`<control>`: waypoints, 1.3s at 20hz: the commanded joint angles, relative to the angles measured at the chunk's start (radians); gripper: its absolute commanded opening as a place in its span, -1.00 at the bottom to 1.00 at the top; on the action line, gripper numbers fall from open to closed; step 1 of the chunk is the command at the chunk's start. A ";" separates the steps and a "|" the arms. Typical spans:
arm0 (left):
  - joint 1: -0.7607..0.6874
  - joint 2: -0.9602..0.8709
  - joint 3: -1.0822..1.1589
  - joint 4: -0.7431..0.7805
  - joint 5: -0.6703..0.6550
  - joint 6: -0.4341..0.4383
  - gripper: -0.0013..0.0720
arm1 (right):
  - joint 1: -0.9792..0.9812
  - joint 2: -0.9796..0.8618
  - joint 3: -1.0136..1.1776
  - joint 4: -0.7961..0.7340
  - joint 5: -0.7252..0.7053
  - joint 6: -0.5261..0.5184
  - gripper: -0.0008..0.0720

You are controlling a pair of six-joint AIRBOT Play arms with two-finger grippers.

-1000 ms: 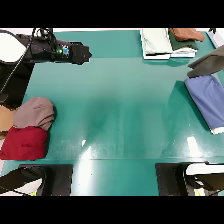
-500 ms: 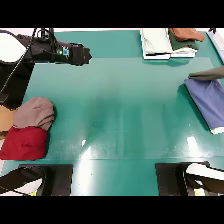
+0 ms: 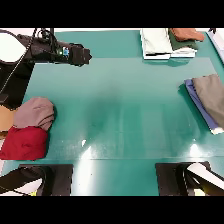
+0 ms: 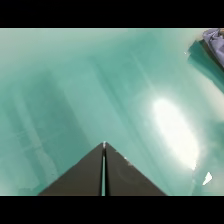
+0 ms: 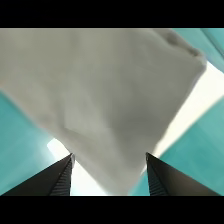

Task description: Fold the shirts.

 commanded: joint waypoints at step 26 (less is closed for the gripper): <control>0.000 0.000 0.001 0.008 0.010 0.002 -0.90 | 1.121 0.006 0.219 0.339 -0.053 -0.016 -0.93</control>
